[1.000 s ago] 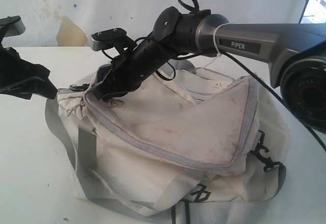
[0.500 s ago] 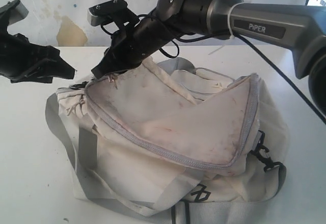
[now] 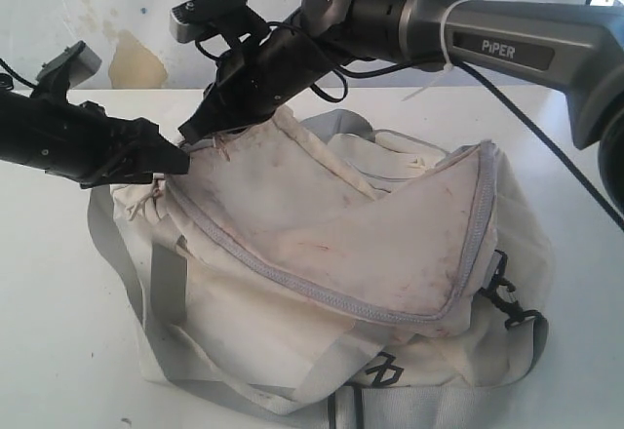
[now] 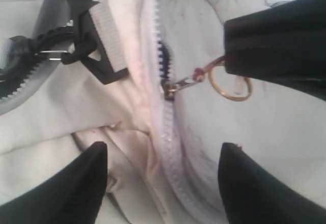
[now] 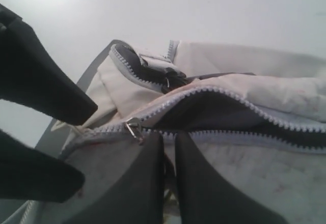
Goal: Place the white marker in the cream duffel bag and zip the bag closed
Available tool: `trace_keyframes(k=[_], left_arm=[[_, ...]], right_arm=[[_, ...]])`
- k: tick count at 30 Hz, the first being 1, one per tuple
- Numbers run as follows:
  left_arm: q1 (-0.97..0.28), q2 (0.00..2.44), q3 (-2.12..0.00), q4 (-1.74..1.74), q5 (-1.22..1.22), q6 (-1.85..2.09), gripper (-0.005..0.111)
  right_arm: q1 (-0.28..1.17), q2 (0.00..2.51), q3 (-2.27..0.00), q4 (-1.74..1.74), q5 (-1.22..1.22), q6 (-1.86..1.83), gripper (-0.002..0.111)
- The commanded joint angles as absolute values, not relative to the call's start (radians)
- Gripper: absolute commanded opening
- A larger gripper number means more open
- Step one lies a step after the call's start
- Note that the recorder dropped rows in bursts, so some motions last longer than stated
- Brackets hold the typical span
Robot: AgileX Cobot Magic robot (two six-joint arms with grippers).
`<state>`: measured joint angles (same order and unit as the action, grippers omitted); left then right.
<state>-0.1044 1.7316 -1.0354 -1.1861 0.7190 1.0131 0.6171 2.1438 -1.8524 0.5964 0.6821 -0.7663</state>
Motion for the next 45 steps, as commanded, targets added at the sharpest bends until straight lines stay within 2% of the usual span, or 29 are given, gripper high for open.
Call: trace_keyframes(k=[1, 4, 9, 18, 33, 39, 41, 45], left_arm=[[-0.109, 1.751, -1.031, -1.223, 0.674, 1.02, 0.064], [-0.112, 1.767, -1.031, -1.258, 0.683, 1.04, 0.05], [-0.118, 1.796, -1.029, -1.252, 0.741, 1.099, 0.0], [-0.085, 1.779, -1.026, -1.254, 0.766, 1.069, 0.0], [-0.023, 1.779, -1.026, -1.249, 0.777, 1.007, 0.0], [-0.023, 1.779, -1.026, -1.278, 0.77, 1.009, 0.001], [-0.023, 1.779, -1.026, -1.278, 0.767, 1.014, 0.004], [-0.023, 1.779, -1.026, -1.278, 0.773, 1.047, 0.018]], right_arm=[[0.614, 2.131, -1.862, 0.572, 0.675, -0.751, 0.0], [0.611, 2.131, -1.862, 0.572, 0.67, -0.751, 0.0], [0.604, 2.131, -1.862, 0.572, 0.619, -0.736, 0.0], [0.546, 2.131, -1.862, 0.573, 0.489, -0.614, 0.0], [0.377, 2.14, -1.862, 0.557, 0.443, -0.539, 0.0], [0.36, 2.14, -1.862, 0.559, 0.461, -0.537, 0.001], [0.365, 2.14, -1.862, 0.568, 0.476, -0.539, 0.008], [0.372, 2.133, -1.862, 0.664, 0.527, -0.539, 0.043]])
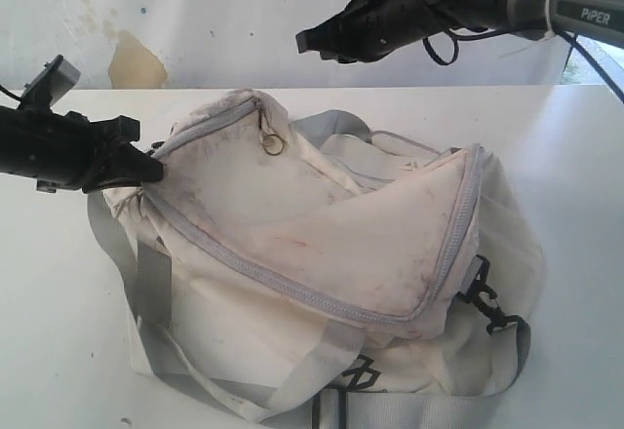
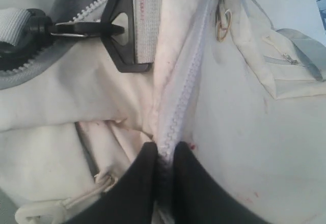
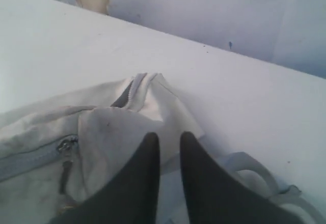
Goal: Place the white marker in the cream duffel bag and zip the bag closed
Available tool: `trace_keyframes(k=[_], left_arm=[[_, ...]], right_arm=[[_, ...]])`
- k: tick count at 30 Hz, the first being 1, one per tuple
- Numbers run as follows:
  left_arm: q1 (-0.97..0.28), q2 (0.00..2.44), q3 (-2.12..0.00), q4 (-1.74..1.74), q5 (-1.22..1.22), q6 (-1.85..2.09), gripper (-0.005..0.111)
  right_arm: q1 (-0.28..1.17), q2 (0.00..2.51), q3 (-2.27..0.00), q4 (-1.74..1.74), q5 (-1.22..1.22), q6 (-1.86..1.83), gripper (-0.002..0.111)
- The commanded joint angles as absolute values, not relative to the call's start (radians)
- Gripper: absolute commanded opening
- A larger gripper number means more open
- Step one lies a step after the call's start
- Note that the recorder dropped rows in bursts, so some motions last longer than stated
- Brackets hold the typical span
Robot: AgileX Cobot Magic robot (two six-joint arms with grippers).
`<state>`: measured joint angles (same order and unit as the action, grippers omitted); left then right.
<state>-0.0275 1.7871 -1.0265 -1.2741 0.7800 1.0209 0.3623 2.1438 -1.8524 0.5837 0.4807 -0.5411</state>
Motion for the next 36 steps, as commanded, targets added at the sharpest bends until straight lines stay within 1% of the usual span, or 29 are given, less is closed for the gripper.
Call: trace_keyframes(k=[1, 3, 4, 6, 7, 9, 10, 12, 14, 16, 18, 21, 25, 27, 28, 31, 32, 36], left_arm=[[-0.023, 1.779, -1.026, -1.278, 0.775, 1.047, 0.023], [-0.023, 1.779, -1.026, -1.276, 0.778, 1.047, 0.036], [-0.023, 1.779, -1.026, -1.276, 0.781, 1.047, 0.044], [-0.023, 1.777, -1.026, -1.276, 0.781, 1.046, 0.058], [-0.023, 1.771, -1.026, -1.276, 0.786, 1.043, 0.069], [-0.023, 1.755, -1.026, -1.271, 0.791, 1.043, 0.082], [-0.023, 1.743, -1.026, -1.261, 0.791, 1.043, 0.086], [-0.023, 1.713, -1.026, -1.23, 0.769, 1.017, 0.086], [-0.023, 1.678, -1.026, -1.166, 0.731, 0.942, 0.083], [-0.023, 1.636, -1.026, -1.084, 0.695, 0.863, 0.074], [-0.023, 1.599, -1.026, -1.007, 0.683, 0.781, 0.064], [-0.023, 1.542, -1.026, -0.854, 0.681, 0.656, 0.047], [-0.023, 1.483, -1.026, -0.569, 0.705, 0.398, 0.018], [-0.023, 1.462, -1.026, -0.432, 0.736, 0.279, 0.009], [-0.023, 1.44, -1.026, -0.289, 0.774, 0.158, 0.003], [-0.023, 1.407, -1.026, -0.108, 0.846, 0.015, 0.002], [-0.023, 1.394, -1.026, -0.049, 0.88, -0.031, 0.002], [-0.023, 1.375, -1.026, 0.0, 0.946, -0.075, 0.002]], right_arm=[[0.372, 2.128, -1.862, 0.687, 0.556, -0.537, 0.052], [0.372, 2.113, -1.862, 0.705, 0.625, -0.53, 0.063], [0.372, 2.101, -1.862, 0.705, 0.662, -0.51, 0.064], [0.369, 2.077, -1.862, 0.692, 0.742, -0.461, 0.063], [0.368, 2.066, -1.862, 0.674, 0.785, -0.433, 0.062], [0.366, 2.047, -1.862, 0.623, 0.851, -0.361, 0.058], [0.366, 2.036, -1.862, 0.584, 0.886, -0.326, 0.056], [0.363, 2.021, -1.862, 0.512, 0.962, -0.265, 0.053], [0.358, 2.003, -1.862, 0.45, 1.03, -0.211, 0.05], [0.349, 1.99, -1.862, 0.399, 1.099, -0.171, 0.045], [0.347, 1.977, -1.862, 0.353, 1.151, -0.14, 0.036], [0.346, 1.958, -1.858, 0.241, 1.221, -0.053, 0.02], [0.34, 1.898, -1.783, 0.152, 1.221, -0.019, 0.001], [0.328, 1.859, -1.727, 0.153, 1.221, -0.019, 0.0], [0.308, 1.809, -1.654, 0.153, 1.213, -0.021, 0.0], [0.243, 1.715, -1.513, 0.153, 1.176, -0.022, 0.0], [0.198, 1.656, -1.446, 0.14, 1.168, -0.025, 0.0], [0.098, 1.517, -1.276, 0.054, 1.141, -0.025, 0.0]])
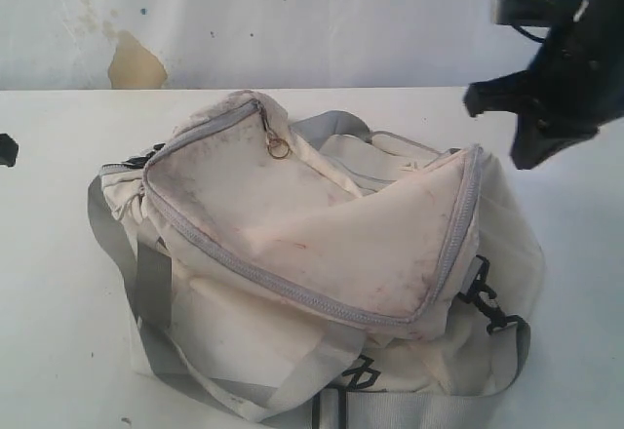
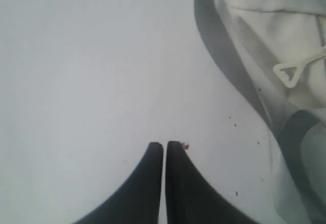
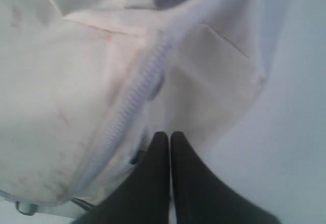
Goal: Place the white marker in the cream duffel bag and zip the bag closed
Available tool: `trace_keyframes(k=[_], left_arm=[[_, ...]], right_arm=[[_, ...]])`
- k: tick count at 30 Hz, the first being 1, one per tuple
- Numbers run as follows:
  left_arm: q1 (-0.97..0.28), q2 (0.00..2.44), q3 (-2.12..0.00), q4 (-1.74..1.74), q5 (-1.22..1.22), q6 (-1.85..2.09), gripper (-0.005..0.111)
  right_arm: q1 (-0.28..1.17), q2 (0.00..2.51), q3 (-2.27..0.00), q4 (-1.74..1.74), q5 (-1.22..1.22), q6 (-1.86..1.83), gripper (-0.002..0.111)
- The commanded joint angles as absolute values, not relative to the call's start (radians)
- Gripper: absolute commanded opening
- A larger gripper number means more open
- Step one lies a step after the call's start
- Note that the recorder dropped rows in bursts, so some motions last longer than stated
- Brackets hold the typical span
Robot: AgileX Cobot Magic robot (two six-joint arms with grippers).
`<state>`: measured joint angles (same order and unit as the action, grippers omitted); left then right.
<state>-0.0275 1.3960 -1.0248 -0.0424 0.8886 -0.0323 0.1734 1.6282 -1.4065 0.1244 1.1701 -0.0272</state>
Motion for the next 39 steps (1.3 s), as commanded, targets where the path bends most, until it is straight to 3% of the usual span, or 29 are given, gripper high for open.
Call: trace_keyframes(k=[1, 7, 17, 26, 35, 39], left_arm=[[-0.023, 1.373, -1.026, 0.0, 0.96, -0.075, 0.002], [-0.025, 1.356, -1.021, 0.0, 0.987, -0.046, 0.002], [-0.025, 1.078, -0.884, 0.0, 0.879, -0.048, 0.002], [-0.025, 0.506, -0.739, 0.01, 0.842, 0.054, 0.002], [-0.023, 0.091, -0.637, 0.125, 1.032, -0.084, 0.0], [-0.023, 0.0, -0.637, 0.206, 1.092, -0.141, 0.0]], right_arm=[[0.083, 1.48, -1.224, 0.052, 1.112, -0.025, 0.0], [0.078, 1.287, -0.986, 0.031, 0.969, -0.052, 0.0], [0.078, 1.013, -0.798, 0.024, 0.928, -0.018, 0.0], [0.078, 0.519, -0.688, 0.018, 0.861, -0.018, 0.0], [0.078, 0.012, -0.595, -0.106, 0.892, 0.031, 0.0], [0.078, 0.0, -0.585, -0.109, 0.925, 0.029, 0.0]])
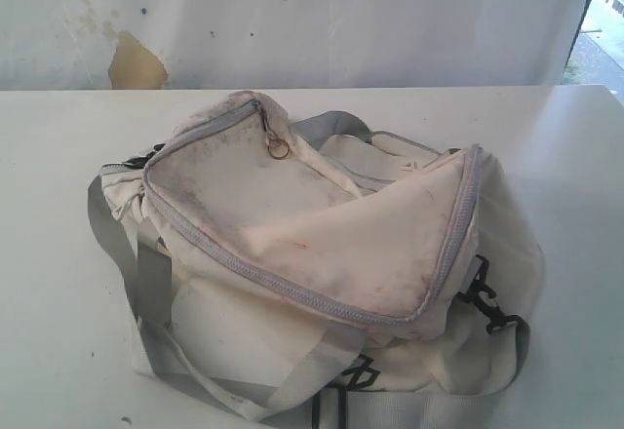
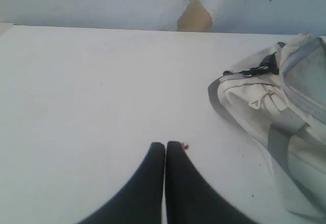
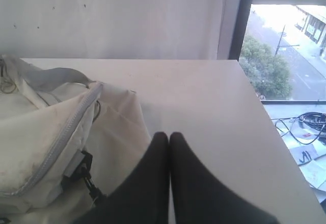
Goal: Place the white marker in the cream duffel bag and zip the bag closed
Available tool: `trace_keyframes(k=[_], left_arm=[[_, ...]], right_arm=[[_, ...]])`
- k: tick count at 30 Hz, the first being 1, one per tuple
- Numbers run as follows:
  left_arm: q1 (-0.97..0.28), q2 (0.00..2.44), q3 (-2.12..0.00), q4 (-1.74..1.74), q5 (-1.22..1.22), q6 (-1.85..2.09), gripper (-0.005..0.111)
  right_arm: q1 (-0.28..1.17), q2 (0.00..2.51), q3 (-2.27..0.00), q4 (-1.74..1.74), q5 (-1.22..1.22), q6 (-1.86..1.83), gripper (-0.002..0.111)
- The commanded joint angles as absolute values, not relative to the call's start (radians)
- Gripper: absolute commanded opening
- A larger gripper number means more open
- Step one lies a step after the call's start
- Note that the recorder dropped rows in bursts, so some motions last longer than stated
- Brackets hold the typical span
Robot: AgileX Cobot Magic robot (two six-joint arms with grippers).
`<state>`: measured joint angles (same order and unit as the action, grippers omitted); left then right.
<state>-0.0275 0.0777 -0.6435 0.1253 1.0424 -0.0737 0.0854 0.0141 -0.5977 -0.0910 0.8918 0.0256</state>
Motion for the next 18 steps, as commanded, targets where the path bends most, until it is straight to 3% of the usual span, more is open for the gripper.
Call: trace_keyframes(k=[1, 7, 18], left_arm=[[-0.023, 0.0, -0.637, 0.224, 1.092, -0.141, 0.0], [-0.023, 0.0, -0.64, 0.237, 1.077, -0.136, 0.0], [-0.023, 0.0, -0.625, 0.12, 0.77, -0.136, 0.0]], right_arm=[[0.078, 0.0, -0.582, -0.109, 0.925, 0.019, 0.0], [0.078, 0.0, -0.567, -0.109, 0.894, 0.024, 0.0], [0.078, 0.0, -0.481, -0.109, 0.7, 0.026, 0.0]])
